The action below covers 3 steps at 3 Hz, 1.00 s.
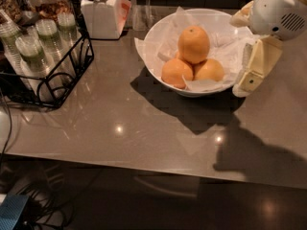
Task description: Pick orange from white bowl
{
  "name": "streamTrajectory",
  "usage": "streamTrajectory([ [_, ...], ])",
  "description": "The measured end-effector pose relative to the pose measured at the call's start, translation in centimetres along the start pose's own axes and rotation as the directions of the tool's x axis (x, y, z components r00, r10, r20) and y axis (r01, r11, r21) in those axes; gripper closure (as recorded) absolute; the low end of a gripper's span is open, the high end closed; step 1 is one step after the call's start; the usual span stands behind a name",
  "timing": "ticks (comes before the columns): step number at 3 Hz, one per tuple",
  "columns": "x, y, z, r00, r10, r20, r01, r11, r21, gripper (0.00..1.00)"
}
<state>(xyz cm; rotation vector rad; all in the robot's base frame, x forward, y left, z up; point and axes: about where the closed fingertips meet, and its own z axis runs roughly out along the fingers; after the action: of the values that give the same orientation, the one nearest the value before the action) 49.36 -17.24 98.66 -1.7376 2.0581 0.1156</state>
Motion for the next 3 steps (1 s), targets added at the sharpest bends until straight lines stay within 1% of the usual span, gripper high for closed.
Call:
streamTrajectory([
  [1, -1.1, -1.8, 1.0, 0.997, 0.015, 0.079, -0.014, 0.9998, -0.011, 0.0],
  [2, -3.8, -4.5, 2.3, 0.99, -0.015, 0.139, 0.02, 0.9991, -0.037, 0.0],
  [3, -6.9, -6.6, 4.4, 0.976, -0.043, 0.212, 0.058, 0.9959, -0.069, 0.0],
])
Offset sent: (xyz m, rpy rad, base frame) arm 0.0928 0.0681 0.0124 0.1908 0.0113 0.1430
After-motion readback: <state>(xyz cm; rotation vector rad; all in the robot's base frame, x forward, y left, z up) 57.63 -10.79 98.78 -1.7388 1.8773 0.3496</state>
